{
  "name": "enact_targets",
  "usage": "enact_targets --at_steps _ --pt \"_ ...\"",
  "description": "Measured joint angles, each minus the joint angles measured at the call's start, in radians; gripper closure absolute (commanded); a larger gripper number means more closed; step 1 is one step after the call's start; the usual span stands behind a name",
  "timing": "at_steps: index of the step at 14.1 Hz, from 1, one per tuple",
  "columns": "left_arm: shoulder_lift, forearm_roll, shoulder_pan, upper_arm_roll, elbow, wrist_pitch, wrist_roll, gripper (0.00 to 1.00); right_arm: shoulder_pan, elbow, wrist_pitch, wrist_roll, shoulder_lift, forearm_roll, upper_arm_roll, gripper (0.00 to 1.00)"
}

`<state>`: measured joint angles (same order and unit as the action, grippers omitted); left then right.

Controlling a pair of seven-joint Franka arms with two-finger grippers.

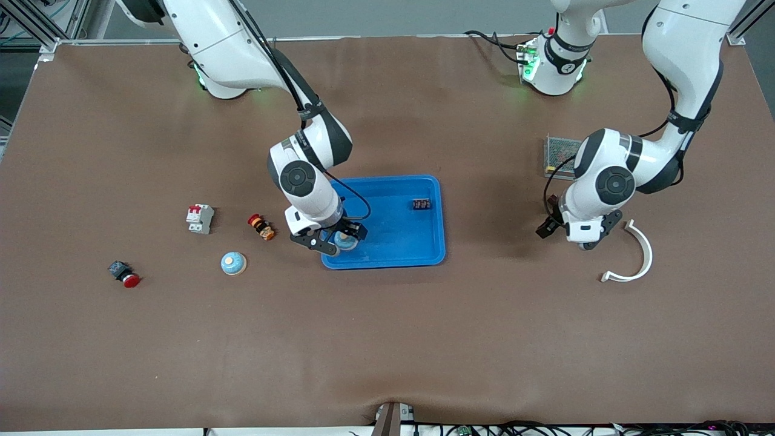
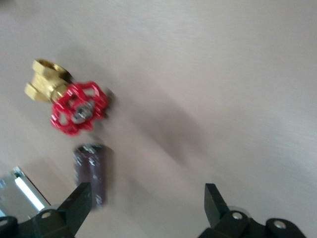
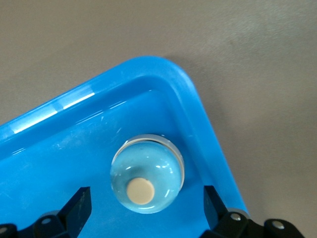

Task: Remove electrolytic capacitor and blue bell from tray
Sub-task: 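Grasp the second bell with the right gripper while the left releases the capacitor, then grasp the second capacitor with the left gripper while the right gripper lifts the bell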

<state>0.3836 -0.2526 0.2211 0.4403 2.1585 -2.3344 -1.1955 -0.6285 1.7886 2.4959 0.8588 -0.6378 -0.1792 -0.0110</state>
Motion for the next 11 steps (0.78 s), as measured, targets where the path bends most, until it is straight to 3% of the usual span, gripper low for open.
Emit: enact_targets --at_steps 6,11 --pt "0.000 0.002 -0.017 0.149 -0.110 0.081 -0.359 0.00 -0.006 -0.016 0.000 0.005 -0.017 0.000 0.001 0.00" --pt "0.043 0.003 -0.126 0.170 -0.188 0.083 -0.675 0.00 -0.006 -0.031 0.000 0.005 -0.029 0.001 0.000 0.00"
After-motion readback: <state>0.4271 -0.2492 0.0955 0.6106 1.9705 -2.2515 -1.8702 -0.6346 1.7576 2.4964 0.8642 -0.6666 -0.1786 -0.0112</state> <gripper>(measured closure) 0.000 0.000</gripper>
